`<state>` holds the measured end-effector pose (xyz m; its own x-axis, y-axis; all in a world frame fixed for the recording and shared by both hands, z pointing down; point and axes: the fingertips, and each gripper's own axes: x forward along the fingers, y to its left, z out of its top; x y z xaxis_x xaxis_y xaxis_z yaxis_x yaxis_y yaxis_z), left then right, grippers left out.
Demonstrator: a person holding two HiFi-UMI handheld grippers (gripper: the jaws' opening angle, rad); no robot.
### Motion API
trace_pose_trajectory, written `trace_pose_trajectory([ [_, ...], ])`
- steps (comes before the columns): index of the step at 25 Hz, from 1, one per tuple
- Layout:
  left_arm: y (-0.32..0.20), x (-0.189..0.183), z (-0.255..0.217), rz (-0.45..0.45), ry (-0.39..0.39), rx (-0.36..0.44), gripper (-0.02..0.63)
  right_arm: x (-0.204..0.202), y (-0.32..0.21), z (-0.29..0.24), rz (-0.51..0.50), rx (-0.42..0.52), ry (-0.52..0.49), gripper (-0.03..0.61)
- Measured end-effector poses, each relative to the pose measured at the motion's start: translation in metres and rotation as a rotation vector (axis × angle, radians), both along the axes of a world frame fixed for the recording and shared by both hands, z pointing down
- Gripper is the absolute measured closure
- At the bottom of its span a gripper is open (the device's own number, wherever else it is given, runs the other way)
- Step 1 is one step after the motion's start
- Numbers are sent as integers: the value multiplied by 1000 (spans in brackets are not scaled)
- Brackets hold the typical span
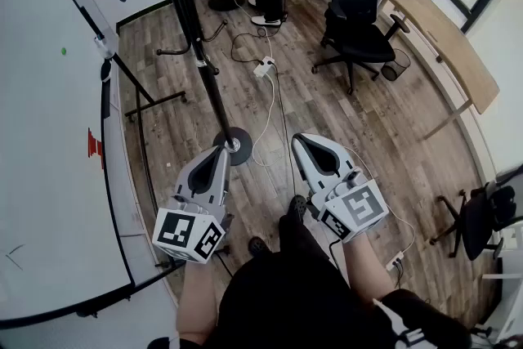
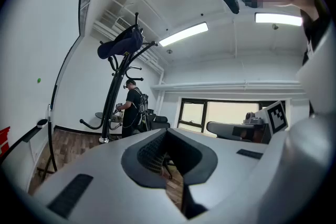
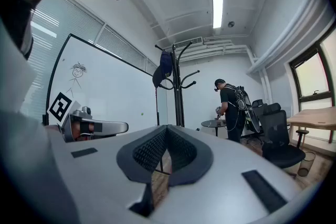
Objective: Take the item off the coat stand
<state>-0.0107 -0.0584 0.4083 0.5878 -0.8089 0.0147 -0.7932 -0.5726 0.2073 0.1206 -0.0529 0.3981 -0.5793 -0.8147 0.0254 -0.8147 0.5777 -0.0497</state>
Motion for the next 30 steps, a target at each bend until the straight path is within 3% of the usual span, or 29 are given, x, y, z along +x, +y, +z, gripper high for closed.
trace_pose_trajectory([
  [7, 2, -3, 1, 7, -21, 6, 598, -11, -1, 6, 3, -25, -5, 548],
  [13, 3, -1, -2, 7, -25, 14, 598, -17, 1, 3, 33, 10, 115, 548],
  [20, 0, 0, 1, 0, -38, 17, 598, -20, 3, 3, -3, 4, 61, 548],
  [26, -16, 6, 7, -41, -57, 5, 598, -10, -21, 11, 12, 1, 87, 548],
  [30, -34, 8, 4, -89, -75, 6, 598, -13, -46, 12, -43, -9, 92, 548],
])
